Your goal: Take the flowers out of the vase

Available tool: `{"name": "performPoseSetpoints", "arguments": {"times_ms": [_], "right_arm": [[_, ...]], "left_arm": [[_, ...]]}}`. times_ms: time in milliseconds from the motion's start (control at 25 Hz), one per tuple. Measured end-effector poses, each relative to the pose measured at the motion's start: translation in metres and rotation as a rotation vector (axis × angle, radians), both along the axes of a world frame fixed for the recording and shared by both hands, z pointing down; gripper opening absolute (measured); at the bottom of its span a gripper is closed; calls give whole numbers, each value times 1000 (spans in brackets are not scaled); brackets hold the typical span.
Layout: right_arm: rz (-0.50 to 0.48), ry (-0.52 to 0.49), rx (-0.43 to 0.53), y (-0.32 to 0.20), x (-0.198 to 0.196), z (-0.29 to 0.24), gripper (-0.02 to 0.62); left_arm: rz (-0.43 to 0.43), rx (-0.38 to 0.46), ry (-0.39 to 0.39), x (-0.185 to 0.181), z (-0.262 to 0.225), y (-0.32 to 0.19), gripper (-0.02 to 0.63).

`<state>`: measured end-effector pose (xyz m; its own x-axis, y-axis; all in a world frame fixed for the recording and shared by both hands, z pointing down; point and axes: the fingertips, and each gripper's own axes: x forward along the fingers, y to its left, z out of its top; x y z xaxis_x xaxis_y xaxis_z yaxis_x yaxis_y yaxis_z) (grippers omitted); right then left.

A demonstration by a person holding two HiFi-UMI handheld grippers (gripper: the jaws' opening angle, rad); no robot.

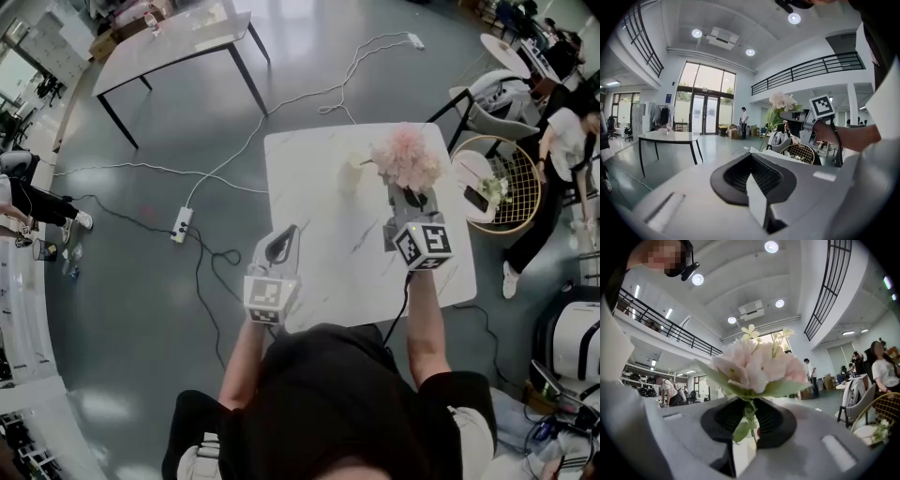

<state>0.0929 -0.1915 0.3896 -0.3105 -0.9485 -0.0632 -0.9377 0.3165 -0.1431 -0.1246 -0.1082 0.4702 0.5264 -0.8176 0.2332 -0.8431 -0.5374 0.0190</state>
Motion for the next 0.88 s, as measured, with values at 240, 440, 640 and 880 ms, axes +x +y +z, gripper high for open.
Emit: {"name": "performPoseSetpoints", "arguments": {"times_ms": [240,440,640,880], "right_arm": [[44,10,7,16,9,-3,76],[92,30,-8,34,21,1,75],[139,46,-27,60,26,12,75],[177,51,-52,90,25,25,75]], "left_arm": [[33,11,3,3,-3,3,6],[77,23,3,11,-6,6,6],[126,36,10,16,-10,13,6],[175,48,14,19,-13,21,6]]}}
